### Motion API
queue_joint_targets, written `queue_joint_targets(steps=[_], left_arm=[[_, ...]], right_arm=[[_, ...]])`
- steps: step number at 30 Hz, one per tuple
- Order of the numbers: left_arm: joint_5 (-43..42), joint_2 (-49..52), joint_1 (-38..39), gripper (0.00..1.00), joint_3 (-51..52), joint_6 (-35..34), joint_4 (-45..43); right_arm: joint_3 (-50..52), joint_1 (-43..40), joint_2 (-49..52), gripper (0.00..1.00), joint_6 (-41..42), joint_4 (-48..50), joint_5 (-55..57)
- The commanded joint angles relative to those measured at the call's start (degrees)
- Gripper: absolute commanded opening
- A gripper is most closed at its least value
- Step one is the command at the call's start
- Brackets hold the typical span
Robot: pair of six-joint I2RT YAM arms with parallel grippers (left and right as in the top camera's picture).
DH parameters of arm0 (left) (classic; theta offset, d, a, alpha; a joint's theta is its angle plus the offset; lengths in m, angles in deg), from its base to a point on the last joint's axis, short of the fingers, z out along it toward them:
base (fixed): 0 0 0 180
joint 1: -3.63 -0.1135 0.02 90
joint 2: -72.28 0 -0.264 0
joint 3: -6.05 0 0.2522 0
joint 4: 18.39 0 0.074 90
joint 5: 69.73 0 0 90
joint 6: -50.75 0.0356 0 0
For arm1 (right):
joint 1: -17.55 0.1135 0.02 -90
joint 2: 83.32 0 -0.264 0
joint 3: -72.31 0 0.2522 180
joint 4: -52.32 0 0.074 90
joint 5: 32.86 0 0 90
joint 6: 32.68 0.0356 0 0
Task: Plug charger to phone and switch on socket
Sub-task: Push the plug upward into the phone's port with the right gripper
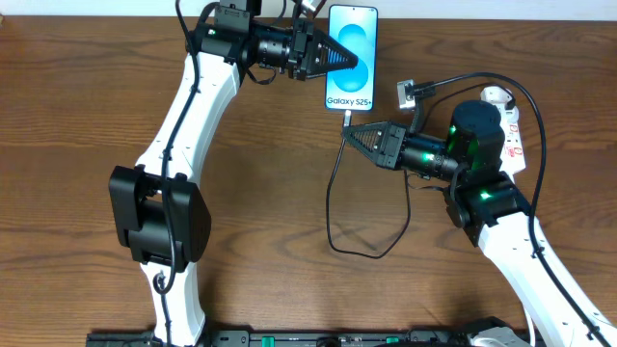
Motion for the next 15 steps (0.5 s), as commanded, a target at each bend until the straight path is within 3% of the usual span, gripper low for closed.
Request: queue_joint_targets(steps=[1,15], left_arm=[[-3.0,-0.8,-0.1,0.07,-0.7,0.0,-0.3],[-3.0,-0.8,-0.1,0.08,-0.7,-0.1,-0.3]], right_arm=[[-0.4,-0.6,0.0,0.01,2.7,0.6,1.4],[-0.4,-0.6,2.6,0.01,4.5,3.1,0.5]])
